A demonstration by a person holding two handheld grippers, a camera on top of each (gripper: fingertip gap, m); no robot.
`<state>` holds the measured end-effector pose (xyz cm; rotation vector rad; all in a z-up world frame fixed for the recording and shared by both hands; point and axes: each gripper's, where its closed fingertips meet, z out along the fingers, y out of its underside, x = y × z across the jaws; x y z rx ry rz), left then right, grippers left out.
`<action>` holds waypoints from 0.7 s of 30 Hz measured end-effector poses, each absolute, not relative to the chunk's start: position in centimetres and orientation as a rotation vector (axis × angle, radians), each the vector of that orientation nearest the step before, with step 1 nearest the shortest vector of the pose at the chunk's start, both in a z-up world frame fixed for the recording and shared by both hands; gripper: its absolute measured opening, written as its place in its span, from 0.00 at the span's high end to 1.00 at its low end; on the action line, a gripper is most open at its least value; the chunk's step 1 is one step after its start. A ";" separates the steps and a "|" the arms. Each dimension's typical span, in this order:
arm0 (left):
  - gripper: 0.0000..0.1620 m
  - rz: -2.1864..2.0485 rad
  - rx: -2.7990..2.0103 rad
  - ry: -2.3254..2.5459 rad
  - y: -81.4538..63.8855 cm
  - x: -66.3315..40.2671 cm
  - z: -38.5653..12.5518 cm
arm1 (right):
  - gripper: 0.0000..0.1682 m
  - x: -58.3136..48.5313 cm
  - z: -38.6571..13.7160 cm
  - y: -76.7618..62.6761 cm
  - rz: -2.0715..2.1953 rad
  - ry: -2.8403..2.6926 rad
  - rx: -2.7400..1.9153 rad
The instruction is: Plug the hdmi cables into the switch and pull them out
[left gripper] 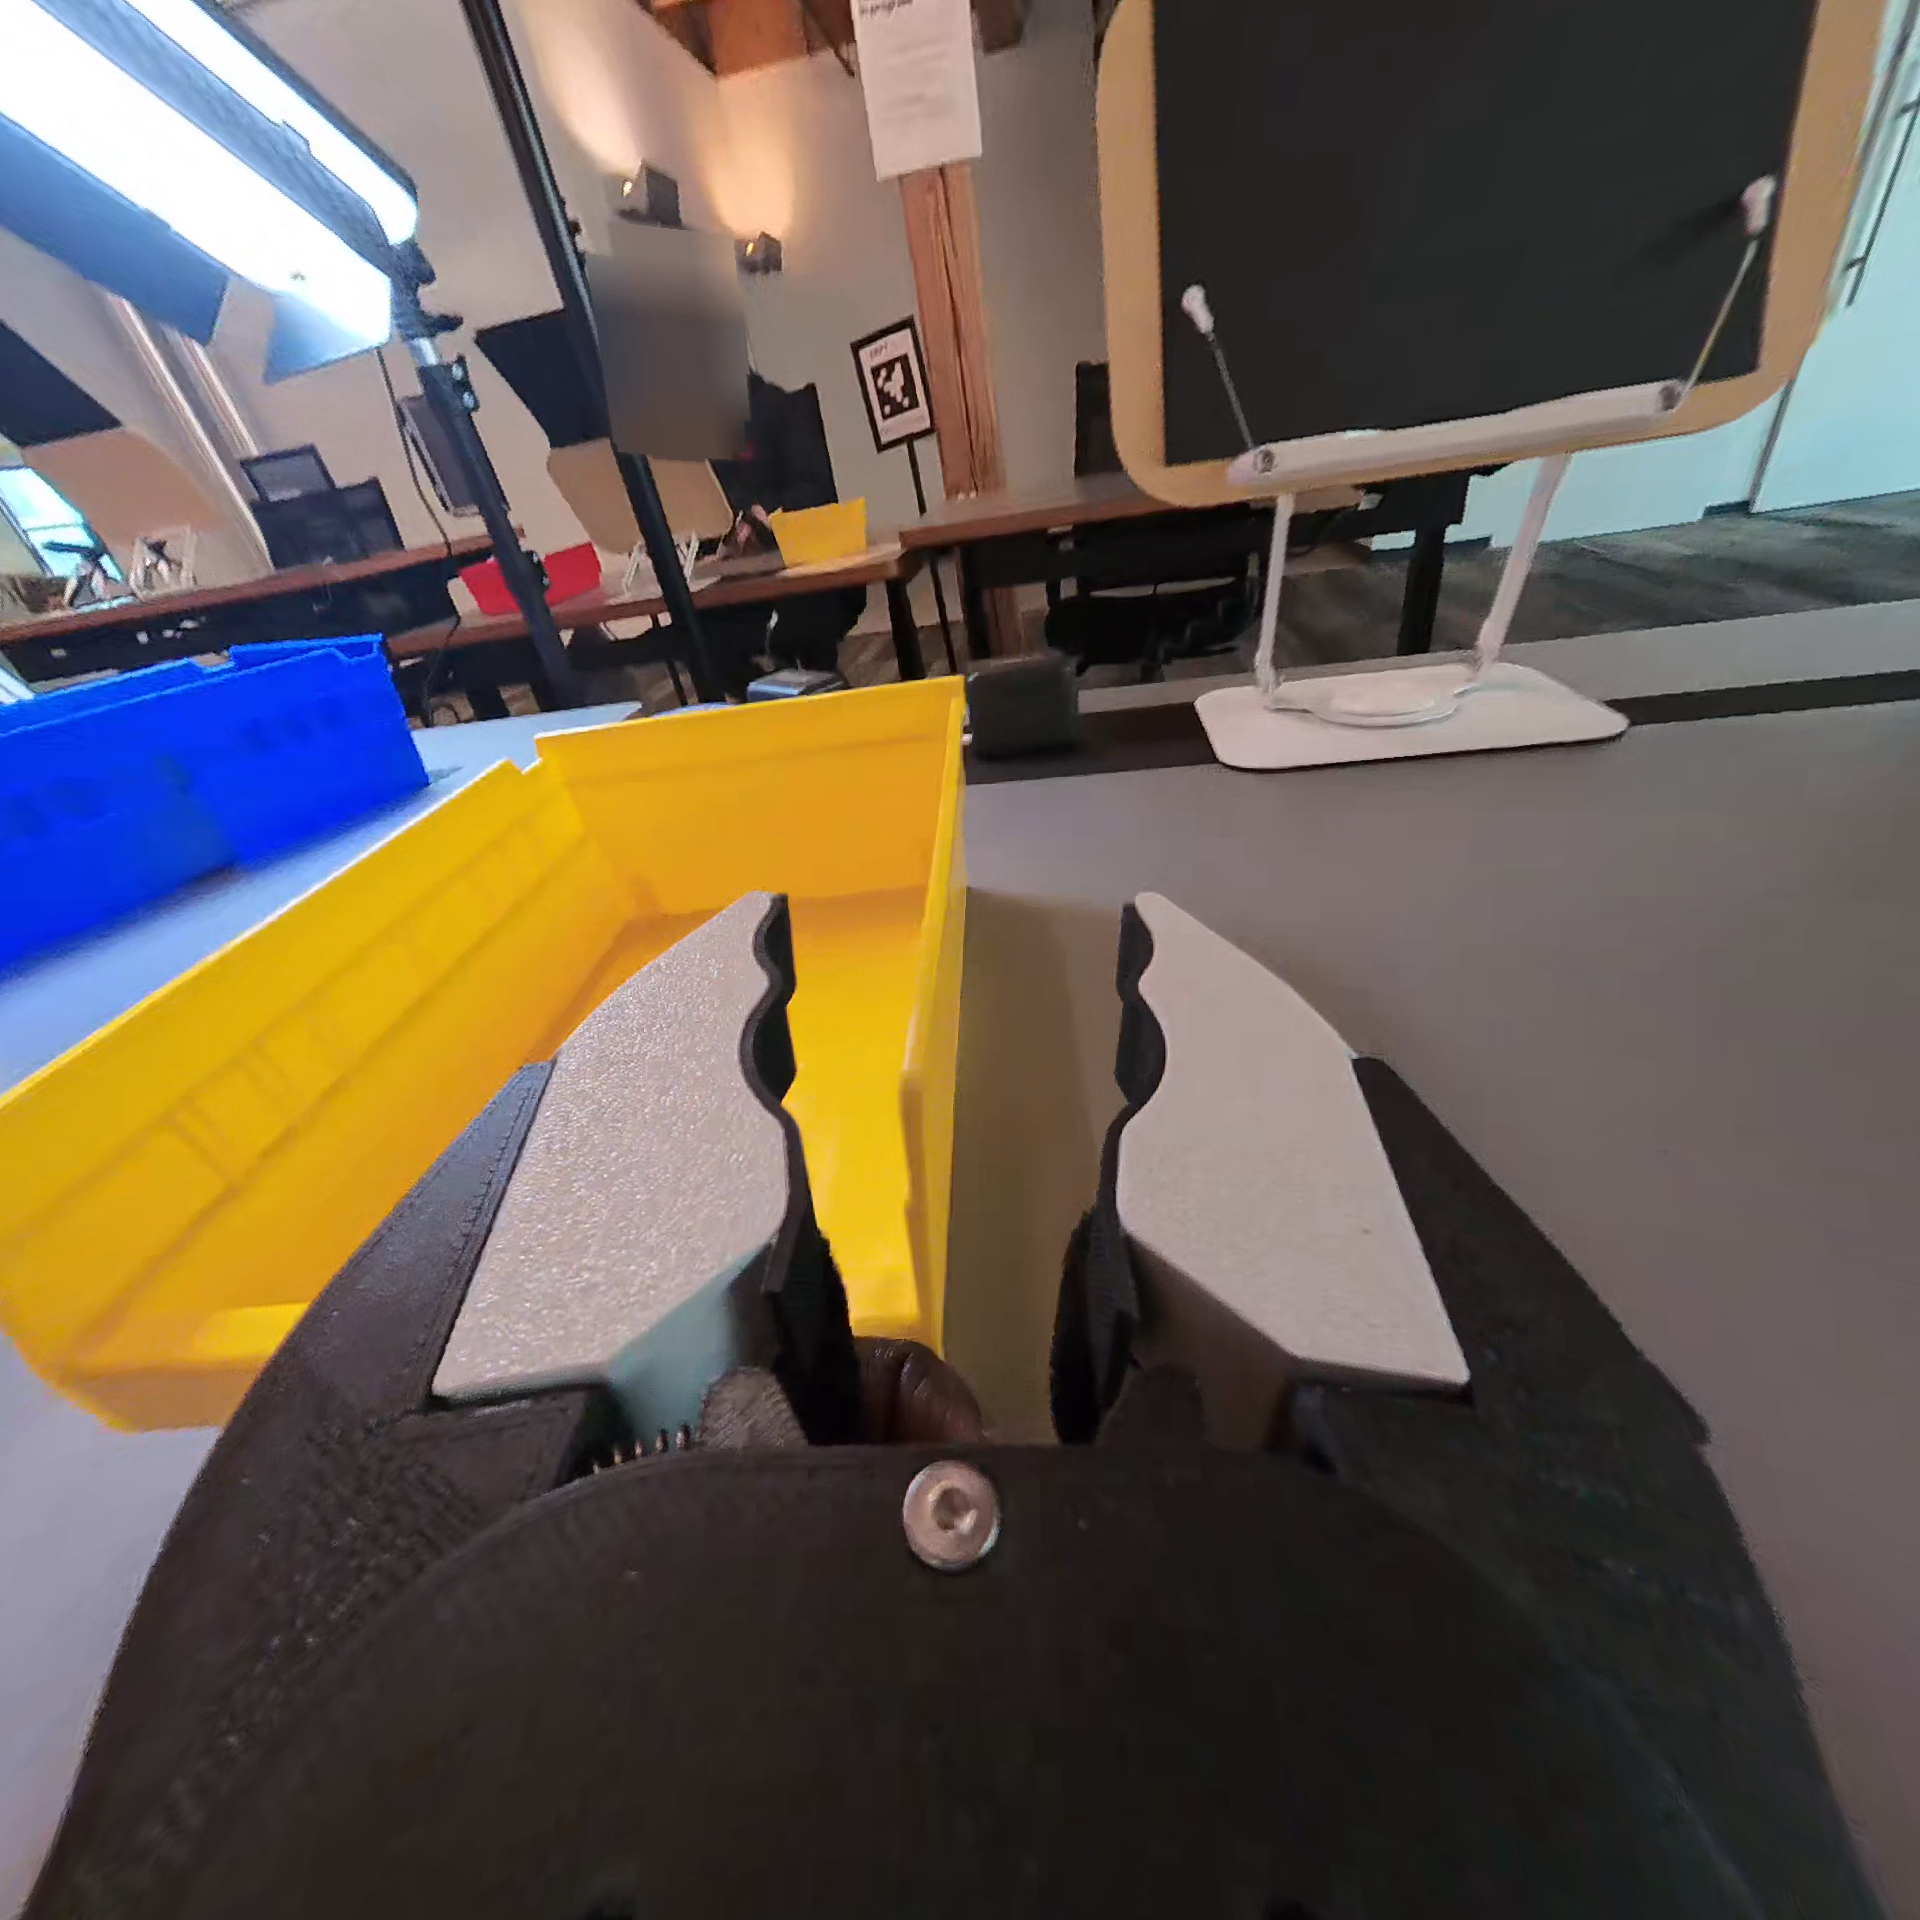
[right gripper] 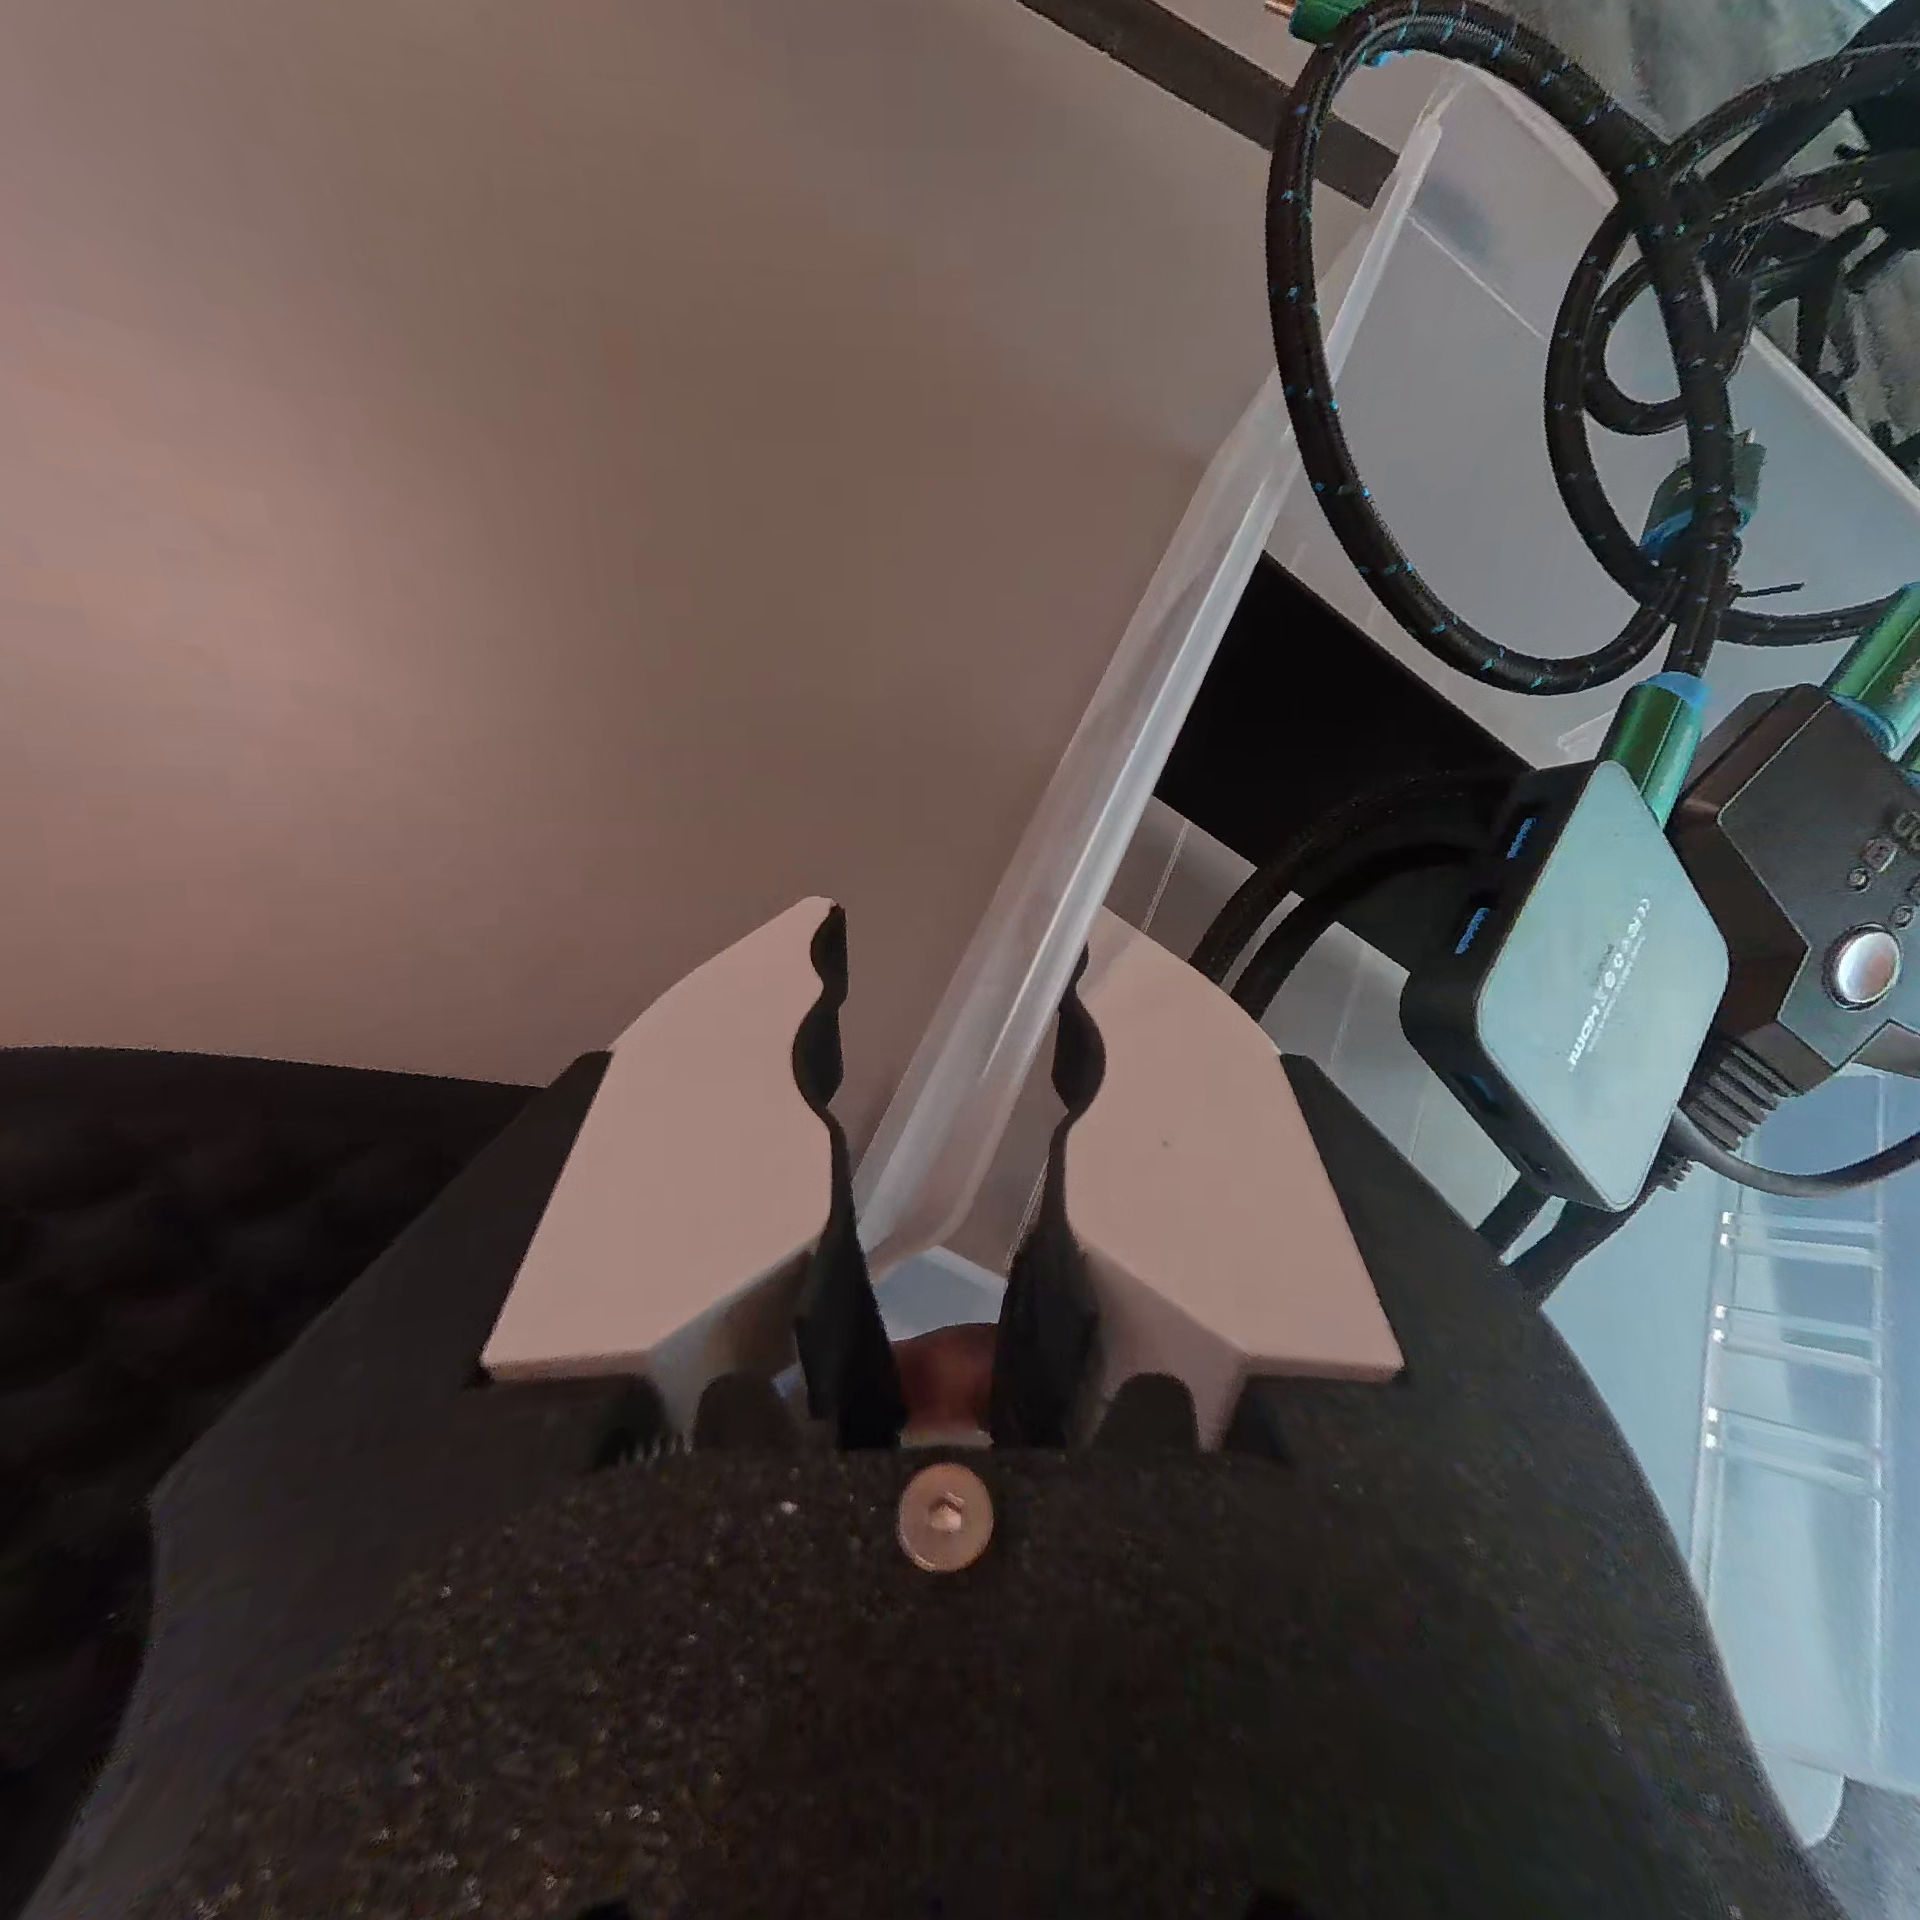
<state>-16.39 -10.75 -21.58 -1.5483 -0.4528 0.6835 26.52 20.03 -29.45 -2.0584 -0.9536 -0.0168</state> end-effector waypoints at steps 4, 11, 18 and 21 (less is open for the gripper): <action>0.63 0.699 -1.564 -0.487 -11.5 -17.5 -22.1 | 0.77 26.4 -29.5 20.2 -0.015 -0.955 -2.041; 0.62 0.719 -1.582 -0.535 -12.7 -19.0 -22.5 | 0.78 26.6 -29.5 20.4 -0.091 -0.967 -2.038; 0.56 0.609 -1.625 -0.565 -12.9 -20.1 -23.5 | 0.77 26.1 -29.5 20.8 -0.122 -0.968 -2.003; 0.56 0.607 -1.653 -0.505 -12.6 -19.8 -23.6 | 0.77 25.5 -29.5 21.0 -0.130 -0.967 -1.978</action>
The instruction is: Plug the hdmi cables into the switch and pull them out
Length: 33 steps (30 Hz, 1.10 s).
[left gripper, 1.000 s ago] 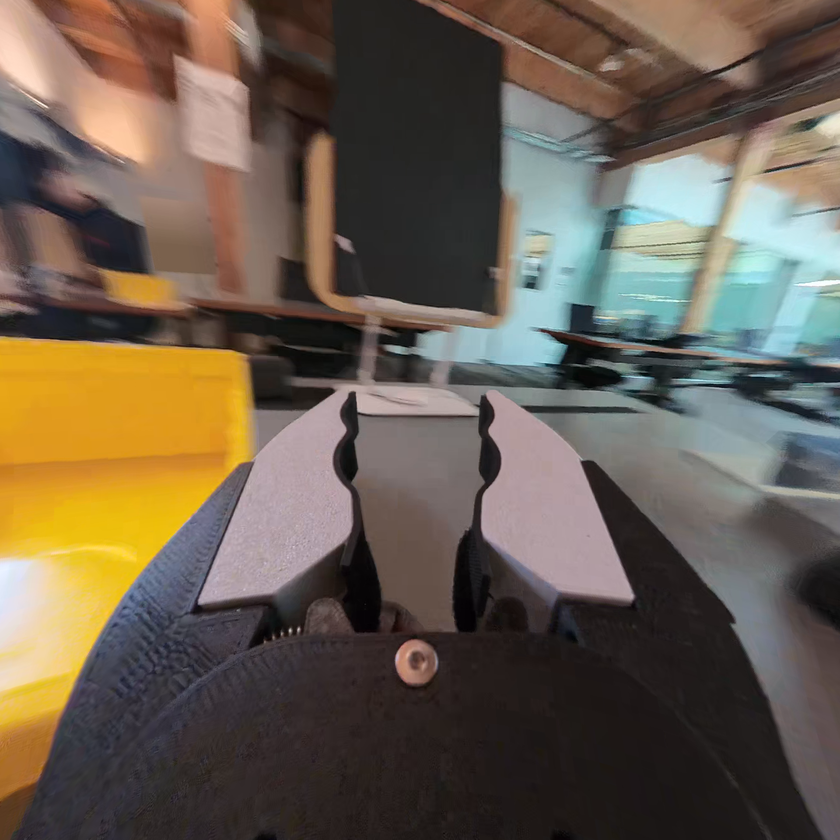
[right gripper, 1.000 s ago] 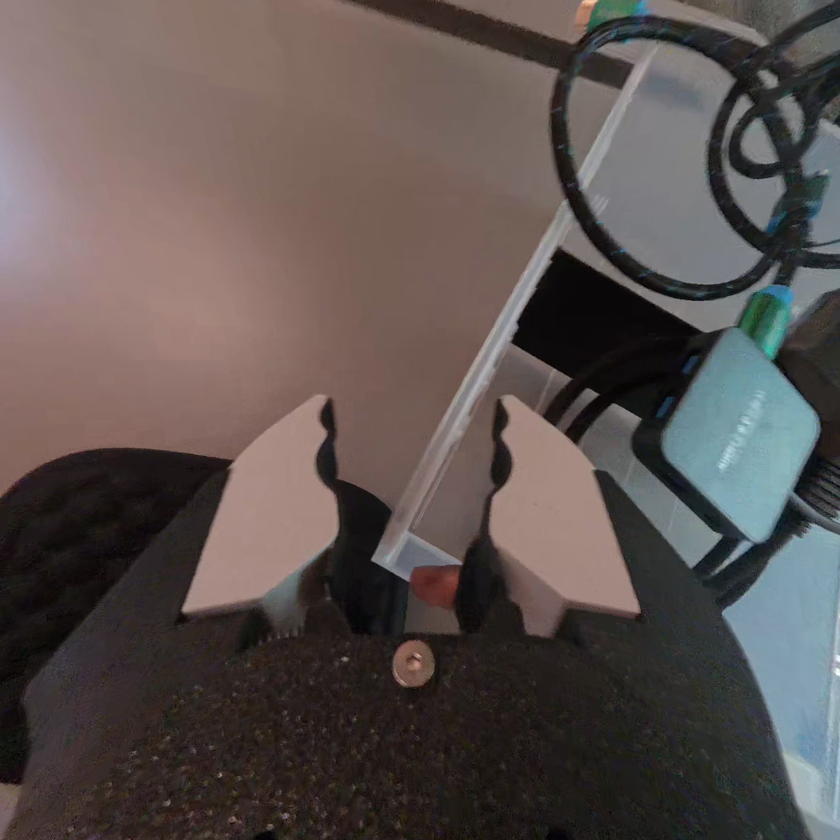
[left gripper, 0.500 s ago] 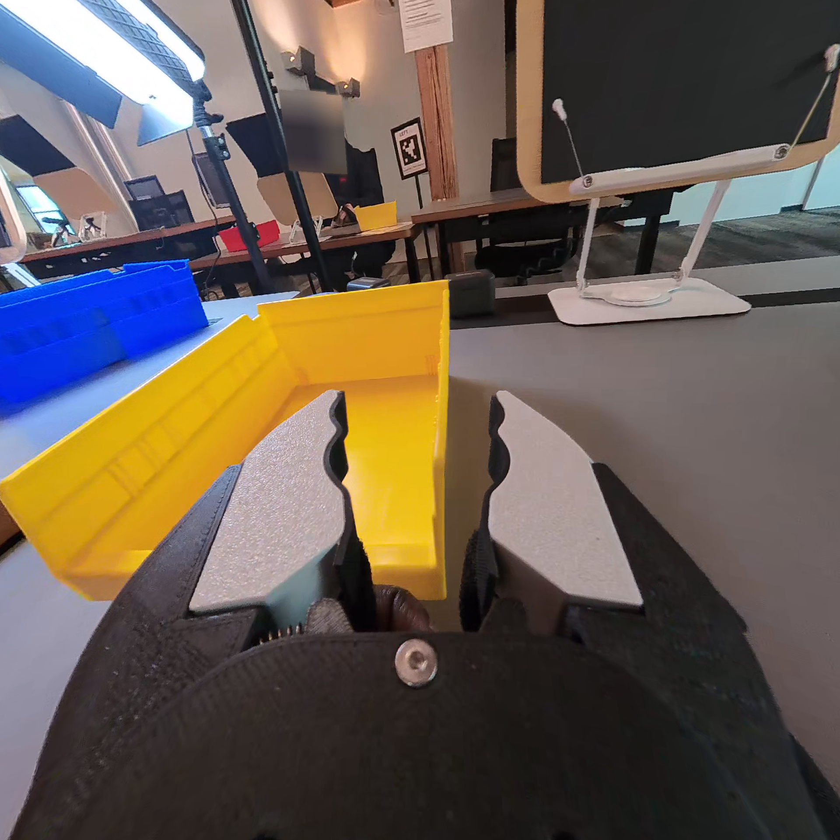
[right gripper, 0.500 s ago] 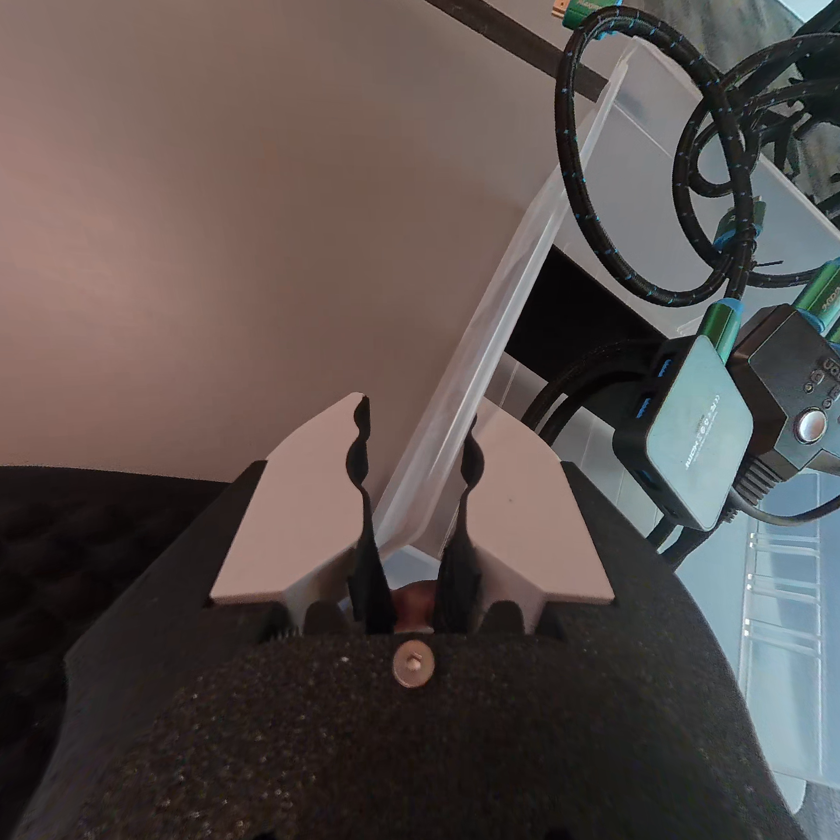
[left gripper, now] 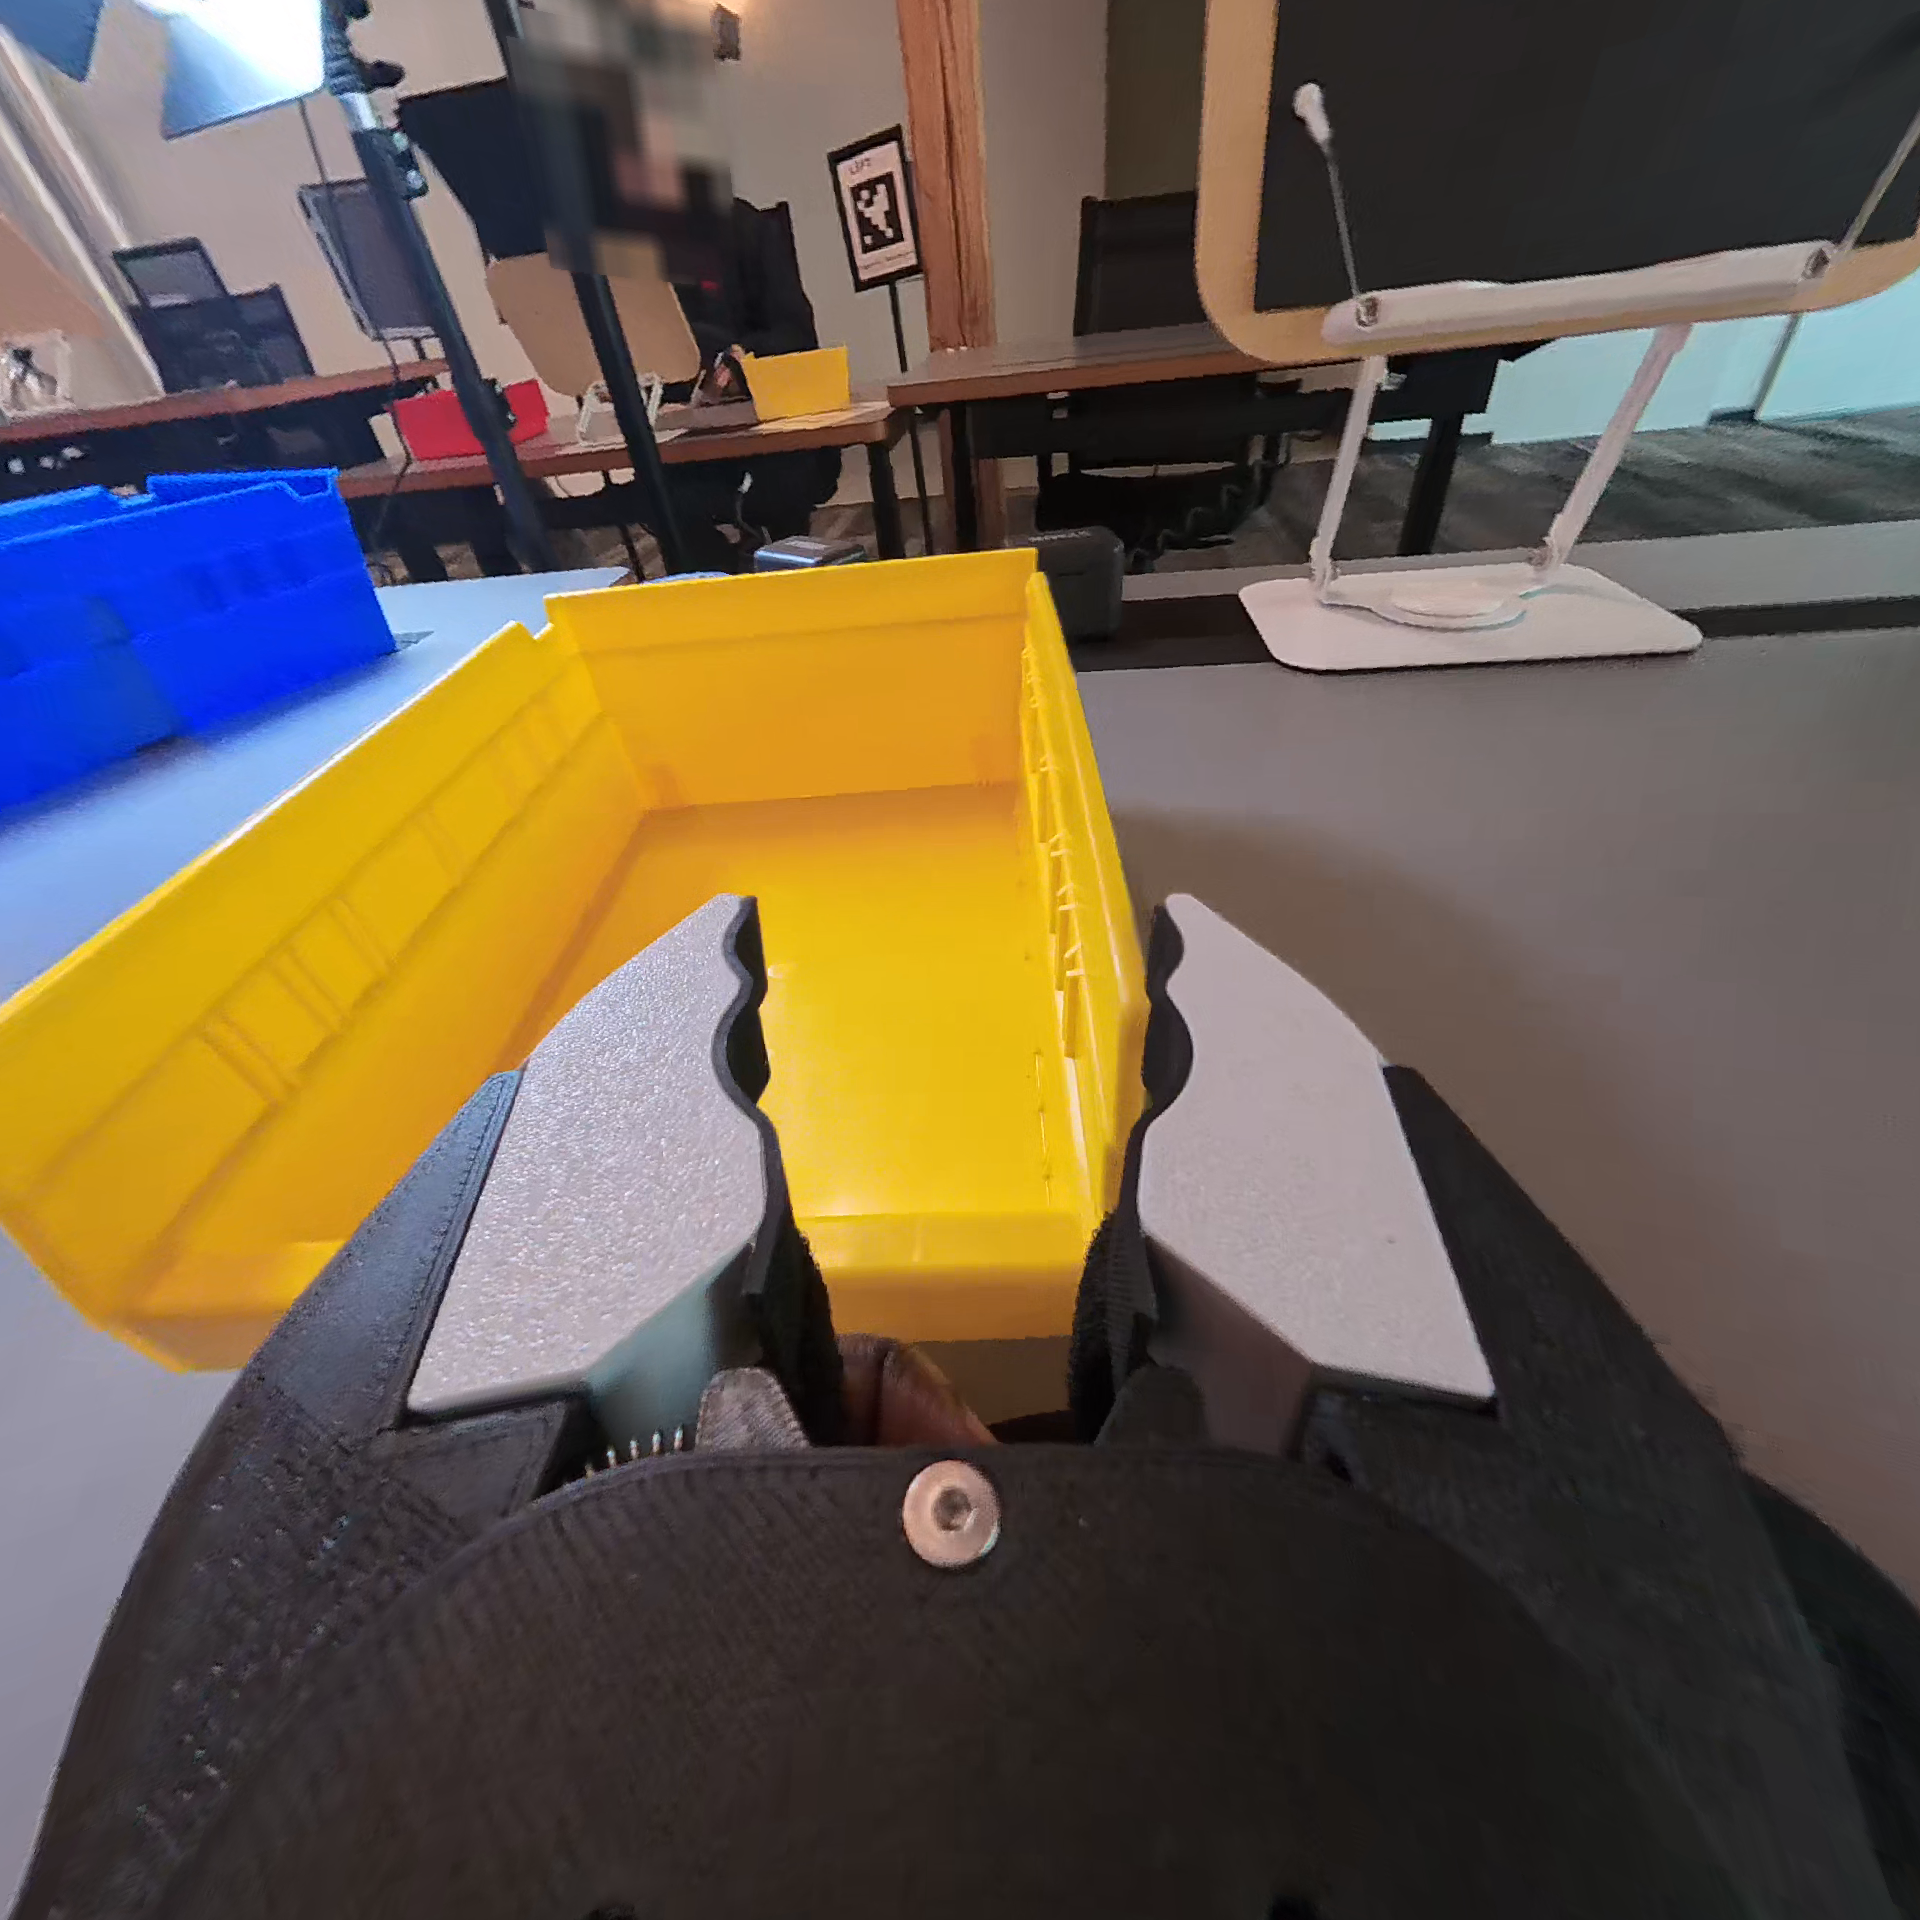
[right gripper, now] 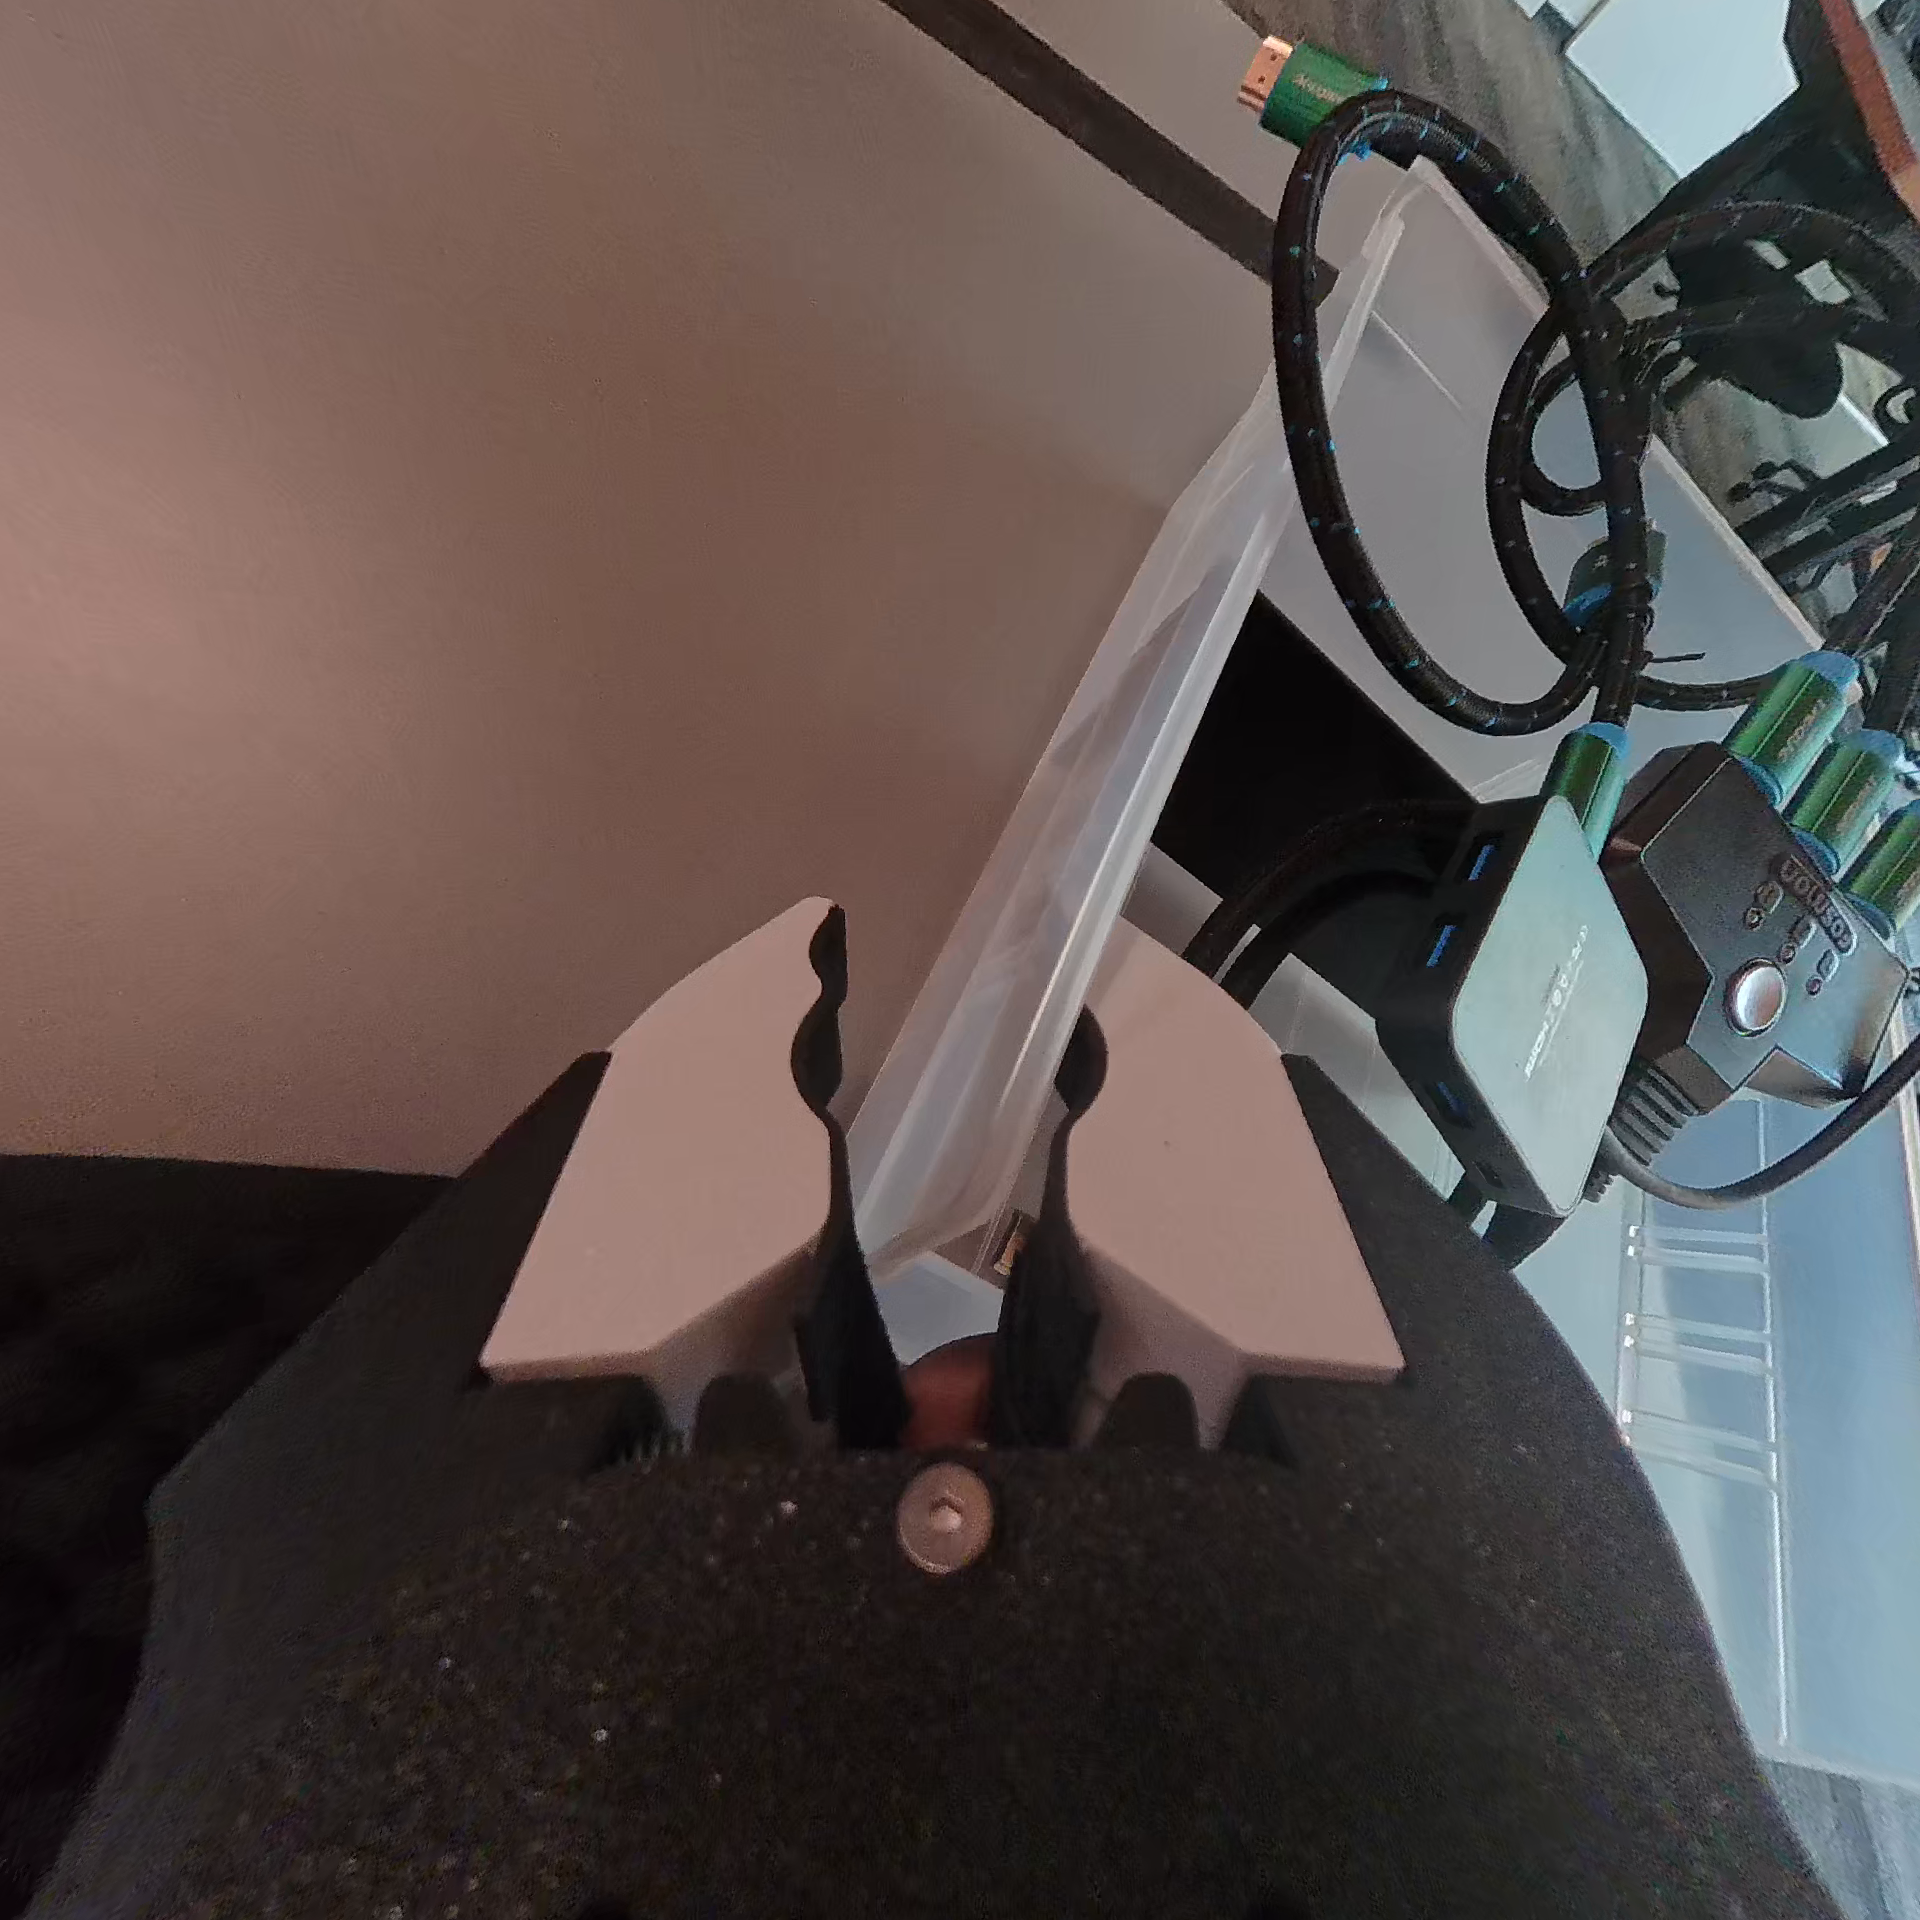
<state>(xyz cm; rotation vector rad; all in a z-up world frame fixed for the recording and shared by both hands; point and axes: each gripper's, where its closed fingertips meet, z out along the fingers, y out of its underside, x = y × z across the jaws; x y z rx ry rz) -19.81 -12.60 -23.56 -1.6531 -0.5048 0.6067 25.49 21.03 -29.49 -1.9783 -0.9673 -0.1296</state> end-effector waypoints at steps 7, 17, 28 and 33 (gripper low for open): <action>0.67 0.507 -1.879 -0.430 -10.7 -18.5 -26.8 | 0.77 23.0 -29.4 20.7 -0.015 -0.969 -1.923; 0.89 0.402 -1.960 -0.280 -7.4 -16.2 -27.4 | 0.76 17.7 -29.4 18.6 0.019 -1.078 -1.834; 0.87 0.377 -1.971 -0.041 -0.9 -10.1 -27.6 | 0.72 10.8 -29.4 14.1 0.086 -1.267 -1.677; 0.84 0.319 -1.956 0.066 0.7 -7.5 -27.7 | 0.69 7.9 -29.5 11.6 0.122 -1.348 -1.596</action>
